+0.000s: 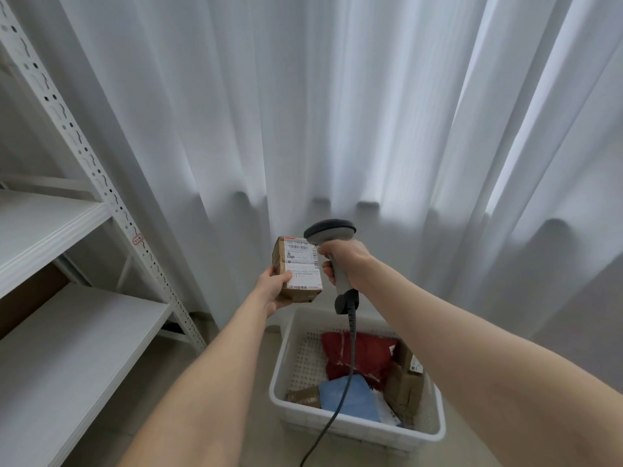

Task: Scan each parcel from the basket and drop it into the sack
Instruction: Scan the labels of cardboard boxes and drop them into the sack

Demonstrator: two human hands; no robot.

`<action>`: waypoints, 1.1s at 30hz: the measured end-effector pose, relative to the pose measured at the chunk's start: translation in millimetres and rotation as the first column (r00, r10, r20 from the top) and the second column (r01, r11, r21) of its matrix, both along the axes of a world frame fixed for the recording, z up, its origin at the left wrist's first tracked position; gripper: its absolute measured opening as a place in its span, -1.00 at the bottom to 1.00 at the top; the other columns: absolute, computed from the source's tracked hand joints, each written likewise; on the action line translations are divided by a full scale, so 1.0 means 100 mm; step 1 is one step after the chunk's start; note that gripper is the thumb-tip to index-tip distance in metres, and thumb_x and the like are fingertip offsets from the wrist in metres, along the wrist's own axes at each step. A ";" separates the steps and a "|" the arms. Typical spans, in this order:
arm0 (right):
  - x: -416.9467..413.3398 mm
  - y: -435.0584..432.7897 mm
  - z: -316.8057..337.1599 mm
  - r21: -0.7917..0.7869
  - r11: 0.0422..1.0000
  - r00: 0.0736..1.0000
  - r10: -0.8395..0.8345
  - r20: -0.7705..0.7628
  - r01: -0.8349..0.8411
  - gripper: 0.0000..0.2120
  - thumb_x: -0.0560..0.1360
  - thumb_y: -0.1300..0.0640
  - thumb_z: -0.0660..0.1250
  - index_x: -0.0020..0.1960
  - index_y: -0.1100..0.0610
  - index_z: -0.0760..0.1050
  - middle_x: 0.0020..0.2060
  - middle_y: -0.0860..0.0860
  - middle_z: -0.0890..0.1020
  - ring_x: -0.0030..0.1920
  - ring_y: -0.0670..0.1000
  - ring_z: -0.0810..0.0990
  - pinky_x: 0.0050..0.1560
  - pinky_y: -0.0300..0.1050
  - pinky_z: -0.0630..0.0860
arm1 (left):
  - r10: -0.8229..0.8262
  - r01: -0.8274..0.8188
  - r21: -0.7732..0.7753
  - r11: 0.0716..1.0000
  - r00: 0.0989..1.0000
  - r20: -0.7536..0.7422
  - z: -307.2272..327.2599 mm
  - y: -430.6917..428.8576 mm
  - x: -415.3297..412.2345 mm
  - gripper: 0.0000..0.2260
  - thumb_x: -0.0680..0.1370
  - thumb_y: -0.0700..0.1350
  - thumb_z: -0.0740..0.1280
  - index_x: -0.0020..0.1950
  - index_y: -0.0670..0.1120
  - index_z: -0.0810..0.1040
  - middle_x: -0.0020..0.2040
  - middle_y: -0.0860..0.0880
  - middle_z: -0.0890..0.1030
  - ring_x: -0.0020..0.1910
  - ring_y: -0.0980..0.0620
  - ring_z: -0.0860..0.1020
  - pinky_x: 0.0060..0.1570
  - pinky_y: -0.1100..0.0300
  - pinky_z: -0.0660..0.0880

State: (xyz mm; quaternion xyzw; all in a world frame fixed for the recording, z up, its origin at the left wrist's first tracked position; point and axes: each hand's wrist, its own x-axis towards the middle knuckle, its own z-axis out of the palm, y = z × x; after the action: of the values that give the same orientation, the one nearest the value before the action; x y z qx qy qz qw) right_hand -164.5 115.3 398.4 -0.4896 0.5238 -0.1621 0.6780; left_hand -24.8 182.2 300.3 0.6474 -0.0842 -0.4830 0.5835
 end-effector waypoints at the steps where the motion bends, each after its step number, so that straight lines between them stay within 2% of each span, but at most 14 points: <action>1: 0.00 0.01 0.00 -0.002 1.000 1.000 -0.005 0.004 0.006 -0.92 0.51 0.25 0.34 -0.06 0.23 0.44 -0.44 0.09 0.49 -0.50 -0.01 0.43 -0.43 -0.20 0.43 | 0.000 0.000 0.003 1.000 1.000 0.003 0.01 0.01 -0.01 -0.62 0.62 -0.24 0.21 0.44 -0.08 0.31 0.21 -0.15 0.58 -0.01 -0.10 0.57 -0.09 -0.08 0.53; 6: 0.01 0.01 -0.07 -0.003 0.998 0.998 -0.056 0.039 0.057 -0.85 0.50 0.18 0.40 -0.03 0.23 0.47 -0.44 0.10 0.53 -0.51 -0.01 0.46 -0.43 -0.20 0.47 | -0.031 0.031 0.011 0.999 0.999 0.009 0.02 0.10 -0.01 -0.60 0.61 -0.20 0.25 0.45 -0.08 0.31 0.11 -0.11 0.58 -0.04 -0.08 0.57 -0.11 -0.05 0.53; 8: 0.03 0.02 -0.14 0.047 0.996 0.995 -0.073 0.073 0.069 -0.78 0.50 0.15 0.42 0.04 0.24 0.47 -0.39 0.10 0.55 -0.49 -0.02 0.47 -0.42 -0.19 0.48 | -0.048 0.046 0.064 0.997 0.998 0.036 -0.02 0.17 0.03 -0.58 0.58 -0.10 0.31 0.42 -0.06 0.33 0.10 -0.09 0.57 0.03 -0.11 0.54 0.06 -0.11 0.49; 10: 0.07 0.06 -0.29 0.110 0.987 0.986 -0.126 0.108 0.114 -0.74 0.50 0.16 0.42 0.11 0.23 0.46 -0.37 0.10 0.56 -0.47 -0.03 0.48 -0.43 -0.21 0.48 | -0.041 0.036 0.116 0.993 0.999 0.034 -0.06 0.26 0.09 -0.63 0.55 0.04 0.34 0.30 -0.07 0.43 0.04 -0.07 0.57 0.06 -0.12 0.51 0.21 -0.12 0.42; 13: 0.12 0.19 -0.57 0.165 0.972 0.975 -0.187 0.121 0.166 -0.74 0.50 0.24 0.40 0.15 0.23 0.45 -0.39 0.08 0.55 -0.45 -0.02 0.50 -0.41 -0.19 0.48 | 0.022 -0.019 0.113 0.993 1.000 -0.020 -0.13 0.46 0.15 -0.65 0.52 0.20 0.31 0.05 -0.07 0.55 -0.06 -0.09 0.60 -0.04 -0.08 0.56 0.22 -0.08 0.48; 16: 0.18 0.41 -0.77 0.175 0.974 0.979 -0.165 0.116 0.143 -0.75 0.48 0.27 0.41 0.13 0.23 0.47 -0.33 0.09 0.56 -0.37 0.02 0.54 -0.34 -0.10 0.50 | 0.077 -0.070 0.065 0.995 0.991 -0.113 -0.17 0.75 0.14 -0.64 0.55 0.23 0.24 -0.07 -0.05 0.58 -0.15 -0.13 0.61 -0.10 -0.08 0.58 0.21 -0.07 0.49; 19: 0.26 0.67 -0.84 0.154 0.983 0.986 -0.118 0.121 0.098 -0.66 0.45 0.27 0.45 0.18 0.22 0.45 -0.14 0.15 0.62 -0.20 0.13 0.64 -0.15 0.04 0.62 | 0.124 -0.114 0.069 0.991 0.980 -0.155 -0.17 1.11 0.10 -0.62 0.55 0.24 0.23 0.01 -0.06 0.55 -0.06 -0.18 0.59 -0.05 -0.12 0.58 0.11 -0.04 0.55; 22: 0.28 1.01 -0.87 0.126 0.992 0.991 -0.036 0.126 0.020 -0.58 0.43 0.24 0.47 0.24 0.21 0.44 -0.12 0.15 0.60 -0.14 0.18 0.63 -0.05 0.12 0.62 | 0.146 -0.138 0.065 0.988 0.981 -0.131 -0.16 1.54 0.06 -0.63 0.51 0.25 0.29 0.06 -0.04 0.53 0.06 -0.19 0.56 0.06 -0.15 0.57 0.12 -0.06 0.55; 24: 0.23 1.27 -0.88 0.119 0.992 0.991 0.013 0.136 -0.030 -0.64 0.45 0.24 0.46 0.19 0.21 0.44 -0.14 0.13 0.58 -0.18 0.15 0.61 -0.16 0.06 0.60 | 0.153 -0.146 0.074 0.986 0.983 -0.097 -0.14 1.87 -0.01 -0.65 0.50 0.23 0.33 0.08 -0.01 0.54 0.11 -0.18 0.54 0.10 -0.16 0.56 0.14 -0.08 0.54; 26: 0.12 1.55 -0.88 0.118 0.990 0.987 0.055 0.154 -0.073 -0.77 0.47 0.26 0.44 0.07 0.21 0.45 -0.18 0.12 0.57 -0.22 0.14 0.60 -0.24 0.02 0.57 | 0.176 -0.170 0.084 0.982 0.982 -0.067 -0.10 2.21 -0.14 -0.72 0.51 0.15 0.35 0.06 -0.03 0.54 0.10 -0.17 0.53 0.07 -0.13 0.55 0.12 -0.04 0.55; 28: -0.02 1.87 -0.91 0.133 0.987 0.985 0.074 0.158 -0.095 -0.84 0.49 0.27 0.42 -0.05 0.17 0.43 -0.21 0.12 0.59 -0.25 0.13 0.60 -0.18 0.06 0.60 | 0.193 -0.188 0.101 0.977 0.980 -0.049 -0.09 2.57 -0.31 -0.77 0.51 0.06 0.35 0.07 -0.05 0.54 0.08 -0.16 0.53 0.03 -0.11 0.54 0.09 -0.01 0.55; 30: -0.15 2.17 -0.92 0.145 0.981 0.980 0.105 0.166 -0.130 -0.84 0.48 0.28 0.43 -0.06 0.17 0.44 -0.17 0.15 0.64 -0.23 0.15 0.63 -0.04 0.10 0.62 | 0.209 -0.204 0.089 0.975 0.977 -0.045 -0.11 2.89 -0.49 -0.75 0.52 0.02 0.35 0.14 -0.05 0.53 0.10 -0.17 0.55 0.08 -0.11 0.53 0.07 0.00 0.55; 33: -0.29 2.59 -0.99 0.155 0.974 0.979 0.141 0.146 -0.163 -0.82 0.45 0.27 0.45 -0.03 0.19 0.47 -0.09 0.17 0.68 -0.16 0.16 0.67 0.02 0.11 0.62 | 0.254 -0.247 0.095 0.964 0.965 -0.069 -0.17 3.36 -0.73 -0.70 0.52 0.01 0.32 0.22 -0.05 0.51 0.20 -0.21 0.54 0.18 -0.16 0.52 0.09 -0.02 0.55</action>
State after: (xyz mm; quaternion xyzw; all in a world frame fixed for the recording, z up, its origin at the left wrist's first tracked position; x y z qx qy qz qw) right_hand -193.2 374.7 299.1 -0.4579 0.4498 -0.0977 0.7606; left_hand -97.5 518.2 283.7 0.6573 0.0428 -0.4344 0.6143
